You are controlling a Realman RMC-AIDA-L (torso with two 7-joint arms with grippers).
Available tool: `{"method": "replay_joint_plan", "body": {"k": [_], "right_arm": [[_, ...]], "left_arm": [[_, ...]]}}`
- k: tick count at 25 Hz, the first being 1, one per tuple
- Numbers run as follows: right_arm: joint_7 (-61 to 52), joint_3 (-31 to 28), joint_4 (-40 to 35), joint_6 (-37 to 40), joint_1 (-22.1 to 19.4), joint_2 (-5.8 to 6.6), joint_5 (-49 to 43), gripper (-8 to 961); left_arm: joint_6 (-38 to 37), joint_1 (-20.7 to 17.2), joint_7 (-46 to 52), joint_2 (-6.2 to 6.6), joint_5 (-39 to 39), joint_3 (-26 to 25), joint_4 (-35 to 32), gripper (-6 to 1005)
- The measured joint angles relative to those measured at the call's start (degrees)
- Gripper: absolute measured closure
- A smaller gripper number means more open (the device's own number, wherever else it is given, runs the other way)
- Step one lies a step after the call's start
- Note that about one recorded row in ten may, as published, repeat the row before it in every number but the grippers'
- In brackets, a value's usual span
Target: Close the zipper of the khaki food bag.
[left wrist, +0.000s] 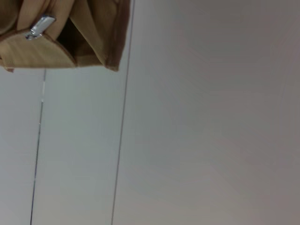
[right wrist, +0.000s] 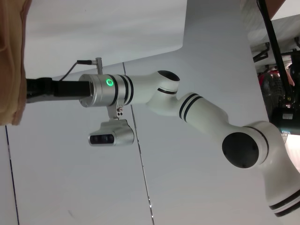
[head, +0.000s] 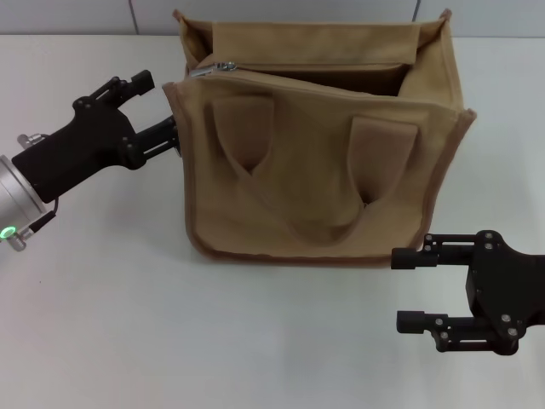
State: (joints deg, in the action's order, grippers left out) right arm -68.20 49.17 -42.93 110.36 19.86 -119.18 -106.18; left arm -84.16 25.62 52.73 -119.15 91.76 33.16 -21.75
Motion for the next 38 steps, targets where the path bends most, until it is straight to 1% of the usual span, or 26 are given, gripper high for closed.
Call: {"method": "replay_joint_plan", "body": {"k": [6, 11, 19, 24, 29, 38], "right_arm": [[0.00, 0.04, 0.54, -0.15, 0.03, 0.00, 0.00, 291], [0.00, 0.02, 0.66, -0.15, -0.04, 0.00, 0.00, 291], [0.42, -0.29, 0.76, -0.15, -0.01, 0.00, 0.00, 291], [1.38, -0.52, 1.28, -0.18, 0.21, 0.00, 0.00, 291], [1.41, -0.51, 1.32, -0.21, 0.36, 0.00, 0.01, 291], [1.41, -0.47, 1.36, -0.24, 0.28, 0.00, 0.01, 291]], "left_arm": [[0.61, -0.49, 0.00, 0.28, -1.82, -0.08, -1.23, 169], [2.05, -0.25, -0.42, 0.12, -1.92, 0.20, -1.40, 169], [4.78, 0.84, -3.14, -0.01, -2.06, 0.92, 0.96, 169], [7.11, 0.94, -4.16, -0.03, -3.84, 0.77, 2.38, 170], [4.41, 0.10, -3.71, 0.02, -8.74, 1.11, 2.83, 170], [2.43, 0.44, -3.72, -0.03, -9.00, 1.25, 3.07, 184]]}}
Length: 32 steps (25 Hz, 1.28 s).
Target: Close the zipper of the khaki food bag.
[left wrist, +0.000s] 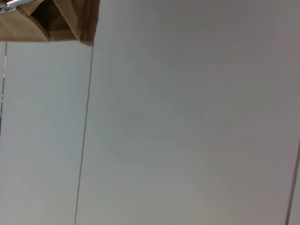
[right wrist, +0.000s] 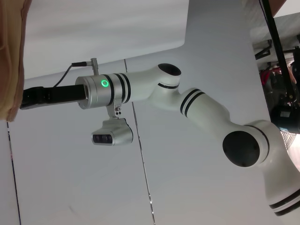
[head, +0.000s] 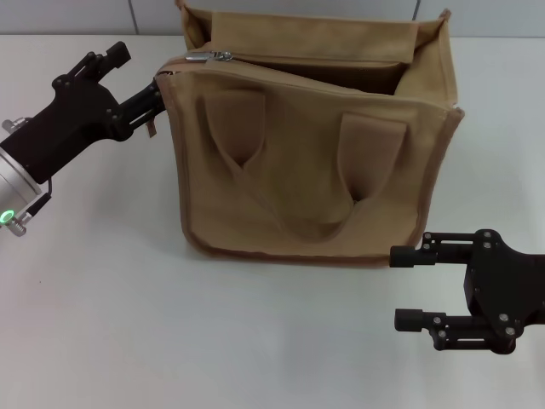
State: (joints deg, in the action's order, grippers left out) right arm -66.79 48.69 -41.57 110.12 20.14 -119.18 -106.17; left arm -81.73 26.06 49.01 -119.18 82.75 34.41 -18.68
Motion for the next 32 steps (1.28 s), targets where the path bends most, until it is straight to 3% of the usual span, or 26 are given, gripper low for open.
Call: {"method": "replay_joint_plan", "body": {"k": [17, 23, 32], "right_arm": [[0.08, -0.12, -0.01, 0.96, -0.17, 0.00, 1.71, 291], [-0.26, -1.60, 0.00, 5.68, -0.45, 0.06, 4.22, 291], [-3.21, -12.01, 2.74, 8.62, 1.06, 0.00, 5.07, 291]], "left_arm": [[-0.77, 0.48, -0.23, 0.00, 0.08, 1.17, 0.24, 241], [-4.04, 0.50, -0.09, 0.00, -0.02, 1.48, -0.08, 529], [-8.25, 0.67, 0.04, 0.00, -0.11, 1.54, 0.13, 878]]}}
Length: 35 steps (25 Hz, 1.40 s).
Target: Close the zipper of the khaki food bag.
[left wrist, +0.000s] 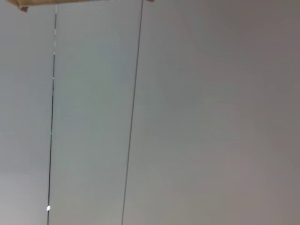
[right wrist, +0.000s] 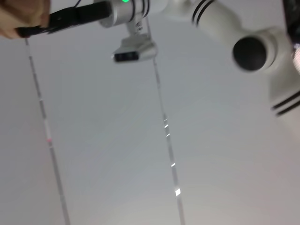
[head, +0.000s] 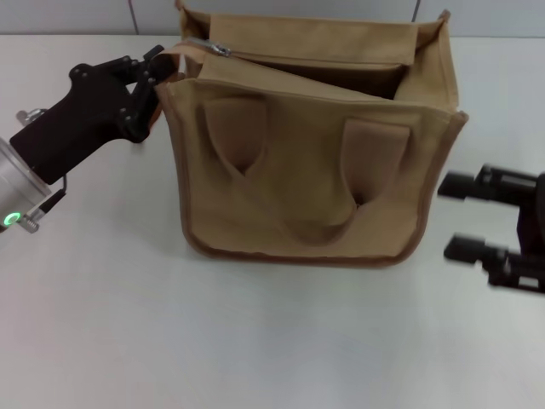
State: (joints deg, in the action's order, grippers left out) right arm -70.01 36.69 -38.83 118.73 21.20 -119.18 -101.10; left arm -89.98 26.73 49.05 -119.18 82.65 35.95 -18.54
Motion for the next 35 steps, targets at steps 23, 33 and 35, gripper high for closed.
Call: {"method": "replay_joint_plan", "body": {"k": [23, 33, 35], "right_arm": [[-22.05, 0.87, -0.51, -18.76, 11.60, 0.00, 5.67, 291], [-25.38, 14.73, -6.27, -30.56, 17.19, -0.17, 5.95, 291], [-26.66, 15.88, -5.48, -31.70, 18.36, -0.20, 5.97, 291]], "left_arm": [[-5.81, 2.49, 3.38, 0.00, 0.09, 0.11, 0.22, 972], [-5.62, 2.56, 3.37, 0.00, 0.18, 0.18, 0.61, 966], [-5.72, 2.60, 3.37, 0.00, 0.18, 0.17, 0.61, 965]]}}
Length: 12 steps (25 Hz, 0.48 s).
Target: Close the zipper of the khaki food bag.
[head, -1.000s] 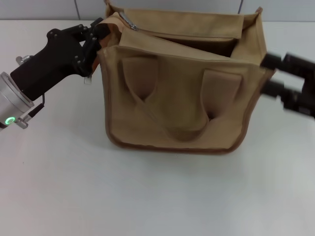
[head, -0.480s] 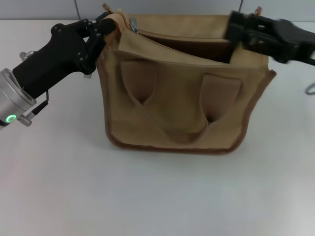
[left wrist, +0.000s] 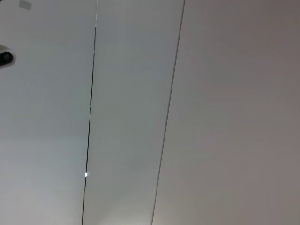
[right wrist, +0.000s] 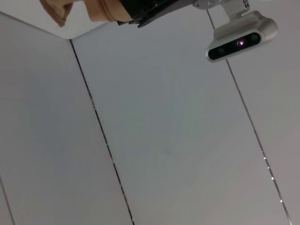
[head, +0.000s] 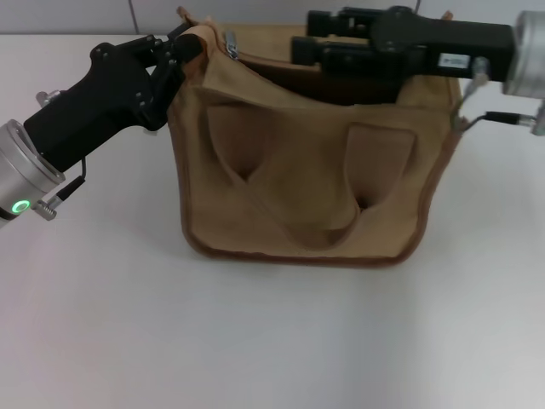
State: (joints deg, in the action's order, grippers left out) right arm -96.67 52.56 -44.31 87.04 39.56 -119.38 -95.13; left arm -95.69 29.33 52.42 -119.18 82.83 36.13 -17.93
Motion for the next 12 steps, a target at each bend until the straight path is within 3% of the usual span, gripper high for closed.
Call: {"method": "replay_joint_plan", "body": {"k": [6, 12], "right_arm": [[-0.69, 1.48, 7.56, -2.66, 2.62, -0.24, 3.63, 291], [1.11, 1.53, 16.65, -2.94, 1.90, -0.19, 12.07, 291]], "left_arm": [[-0.94, 0.32, 0.14, 0.00, -0.06, 0.00, -0.28, 961], [-1.70, 1.43, 0.25, 0.00, -0.07, 0.00, -0.48, 958]]}}
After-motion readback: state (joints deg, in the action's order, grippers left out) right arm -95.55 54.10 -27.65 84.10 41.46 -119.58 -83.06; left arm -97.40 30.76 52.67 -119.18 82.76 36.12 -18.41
